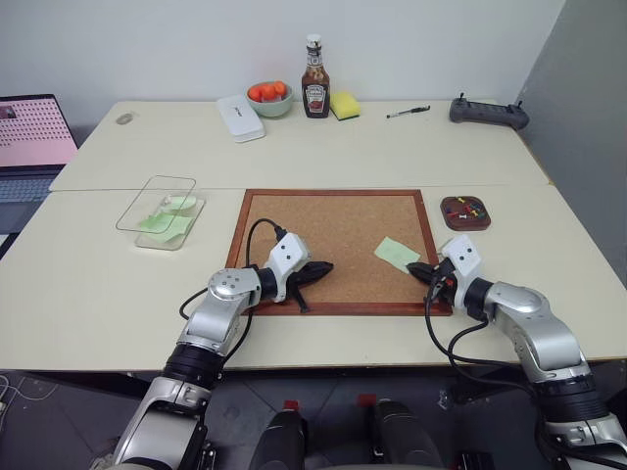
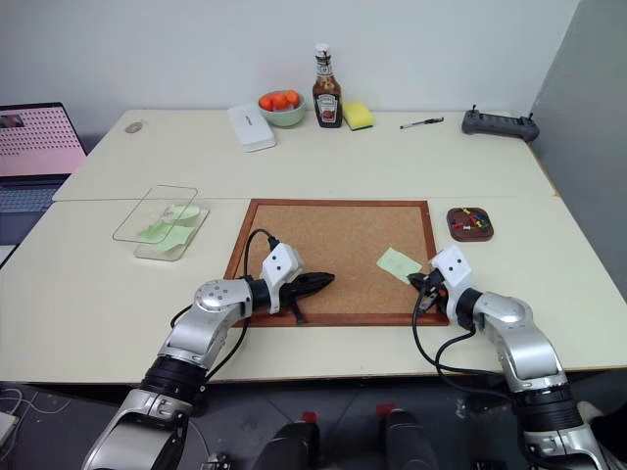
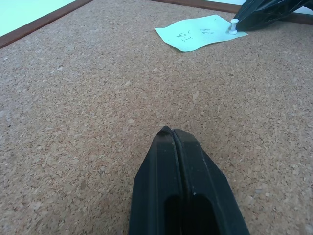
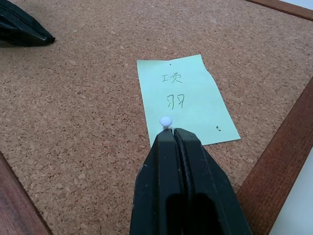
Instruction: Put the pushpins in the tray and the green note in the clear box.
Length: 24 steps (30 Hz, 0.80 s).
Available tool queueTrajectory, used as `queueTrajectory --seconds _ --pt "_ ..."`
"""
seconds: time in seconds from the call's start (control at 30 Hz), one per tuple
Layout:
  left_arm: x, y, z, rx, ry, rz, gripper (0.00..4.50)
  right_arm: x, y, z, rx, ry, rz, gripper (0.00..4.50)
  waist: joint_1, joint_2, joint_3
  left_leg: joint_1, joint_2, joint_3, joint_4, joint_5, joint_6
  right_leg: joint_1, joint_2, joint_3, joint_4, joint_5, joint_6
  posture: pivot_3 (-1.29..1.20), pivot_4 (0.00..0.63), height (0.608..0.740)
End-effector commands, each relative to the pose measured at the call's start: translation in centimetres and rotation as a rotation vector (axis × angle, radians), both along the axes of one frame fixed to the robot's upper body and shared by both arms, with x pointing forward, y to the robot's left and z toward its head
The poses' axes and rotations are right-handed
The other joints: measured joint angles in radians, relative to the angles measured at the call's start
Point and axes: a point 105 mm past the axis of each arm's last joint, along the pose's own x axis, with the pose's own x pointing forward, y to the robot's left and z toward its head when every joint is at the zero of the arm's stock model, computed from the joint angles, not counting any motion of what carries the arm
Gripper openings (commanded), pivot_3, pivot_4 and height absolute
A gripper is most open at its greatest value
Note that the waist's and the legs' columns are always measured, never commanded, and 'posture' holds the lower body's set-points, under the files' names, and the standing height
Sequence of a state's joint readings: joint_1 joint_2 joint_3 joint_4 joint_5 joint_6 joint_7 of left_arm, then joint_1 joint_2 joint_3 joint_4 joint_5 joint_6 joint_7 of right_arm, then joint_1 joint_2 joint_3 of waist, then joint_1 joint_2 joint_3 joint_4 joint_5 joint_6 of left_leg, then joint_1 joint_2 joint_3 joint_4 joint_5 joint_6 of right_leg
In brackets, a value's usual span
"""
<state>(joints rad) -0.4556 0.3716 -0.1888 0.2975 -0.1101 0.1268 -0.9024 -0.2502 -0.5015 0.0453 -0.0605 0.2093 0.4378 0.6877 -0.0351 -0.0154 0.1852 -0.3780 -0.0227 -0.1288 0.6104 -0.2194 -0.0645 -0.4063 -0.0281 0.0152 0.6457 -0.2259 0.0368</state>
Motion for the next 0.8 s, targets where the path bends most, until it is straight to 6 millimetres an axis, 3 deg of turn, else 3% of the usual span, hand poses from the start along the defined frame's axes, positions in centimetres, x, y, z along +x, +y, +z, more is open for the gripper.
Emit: queueTrajectory --seconds 0.03,0.23,0.33,0.47,0.8 --pt "-0.7 0.4 -2.0 0.048 0.063 0.003 0.00 0.2 0.3 1.7 0.006 -0.069 0.028 0.04 0.000 0.000 0.000 0.000 0.000 0.000 0.000 0.000 0.000 0.000 0.000 0.000 0.000 0.000 0.000 0.00 0.150 0.740" --pt "-0.7 0.4 -2.0 0.050 0.063 0.003 0.00 -0.1 0.4 2.5 0.027 -0.094 0.046 0.04 0.000 0.000 0.000 0.000 0.000 0.000 0.000 0.000 0.000 0.000 0.000 0.000 0.000 0.000 0.000 0.00 0.150 0.740" --pt "-0.7 0.4 -2.0 0.050 0.062 0.003 0.00 -0.2 0.2 2.3 -0.001 -0.084 0.055 0.44 0.000 0.000 0.000 0.000 0.000 0.000 0.000 0.000 0.000 0.000 0.000 0.000 0.000 0.000 0.000 0.00 0.150 0.740" --pt "-0.7 0.4 -2.0 0.050 0.063 0.003 0.00 -0.3 0.3 2.0 -0.007 -0.059 0.060 1.33 0.000 0.000 0.000 0.000 0.000 0.000 0.000 0.000 0.000 0.000 0.000 0.000 0.000 0.000 0.000 0.00 0.150 0.740" --pt "-0.7 0.4 -2.0 0.049 0.062 0.006 0.00 0.9 0.2 1.0 -0.010 -0.049 0.008 1.33 0.001 0.000 0.000 0.000 0.000 0.000 0.000 0.000 0.000 0.000 0.000 0.000 0.000 0.000 0.000 0.00 0.150 0.740"
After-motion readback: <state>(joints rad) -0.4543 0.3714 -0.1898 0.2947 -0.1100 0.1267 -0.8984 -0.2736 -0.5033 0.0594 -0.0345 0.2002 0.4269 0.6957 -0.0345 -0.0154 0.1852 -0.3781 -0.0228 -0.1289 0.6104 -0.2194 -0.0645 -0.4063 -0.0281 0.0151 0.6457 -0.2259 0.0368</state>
